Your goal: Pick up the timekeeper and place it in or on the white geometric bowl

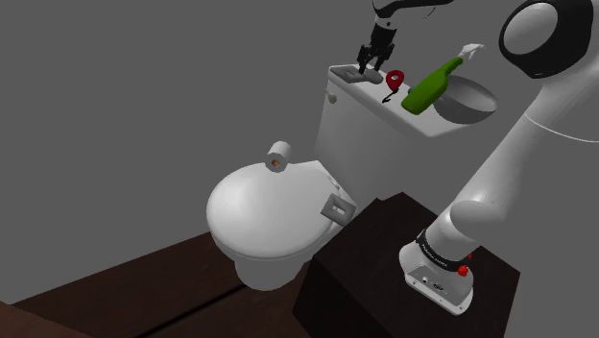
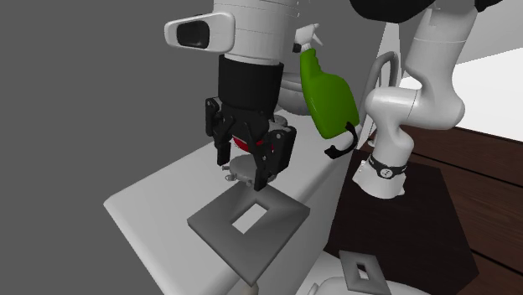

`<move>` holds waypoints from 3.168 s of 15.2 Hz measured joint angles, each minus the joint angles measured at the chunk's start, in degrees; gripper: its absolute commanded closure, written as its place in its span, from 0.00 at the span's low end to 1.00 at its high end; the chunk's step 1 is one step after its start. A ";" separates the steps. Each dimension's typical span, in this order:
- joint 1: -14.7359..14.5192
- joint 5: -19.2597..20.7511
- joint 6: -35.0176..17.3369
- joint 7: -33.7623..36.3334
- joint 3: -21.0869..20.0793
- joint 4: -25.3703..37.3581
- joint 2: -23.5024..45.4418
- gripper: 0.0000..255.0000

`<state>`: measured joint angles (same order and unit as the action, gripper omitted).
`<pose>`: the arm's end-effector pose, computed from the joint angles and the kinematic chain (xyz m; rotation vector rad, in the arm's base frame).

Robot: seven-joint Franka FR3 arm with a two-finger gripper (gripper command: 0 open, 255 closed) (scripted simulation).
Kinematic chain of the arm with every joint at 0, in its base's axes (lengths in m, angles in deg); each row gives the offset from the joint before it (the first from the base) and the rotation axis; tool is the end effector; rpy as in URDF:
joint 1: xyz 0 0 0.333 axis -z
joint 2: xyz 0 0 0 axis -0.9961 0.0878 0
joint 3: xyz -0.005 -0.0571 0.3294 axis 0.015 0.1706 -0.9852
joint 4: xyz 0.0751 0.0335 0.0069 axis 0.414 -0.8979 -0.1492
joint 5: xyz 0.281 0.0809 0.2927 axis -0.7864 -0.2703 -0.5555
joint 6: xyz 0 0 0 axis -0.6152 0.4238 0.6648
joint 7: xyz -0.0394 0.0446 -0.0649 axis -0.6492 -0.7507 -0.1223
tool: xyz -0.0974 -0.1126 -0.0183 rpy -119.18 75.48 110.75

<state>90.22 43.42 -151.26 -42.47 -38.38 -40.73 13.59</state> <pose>0.5543 -0.2843 0.5005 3.0336 -0.3709 0.1753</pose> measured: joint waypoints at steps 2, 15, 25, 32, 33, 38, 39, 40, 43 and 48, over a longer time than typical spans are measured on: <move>0.00 0.00 0.00 0.00 0.00 0.00 0.00 1.00; -0.02 -0.02 3.75 -0.01 -0.01 3.79 0.03 1.00; 0.25 -0.45 11.75 -0.54 0.15 12.62 0.91 1.00; 0.64 -1.15 17.62 -1.06 0.35 19.98 2.51 1.00; 0.72 -1.27 18.46 -1.16 0.39 21.06 2.77 1.00; 1.27 -2.15 23.23 -1.63 0.60 27.73 4.81 1.00; 1.39 -2.31 24.18 -1.73 0.64 29.01 5.16 1.00; 1.66 -2.63 25.21 -1.99 0.75 30.67 5.82 1.00; 1.77 -2.59 27.06 -2.22 0.86 32.24 5.58 1.00; 1.10 1.79 24.66 -2.80 1.11 19.53 -5.67 1.00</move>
<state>91.32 45.21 -126.60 -45.27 -37.27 -21.20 7.91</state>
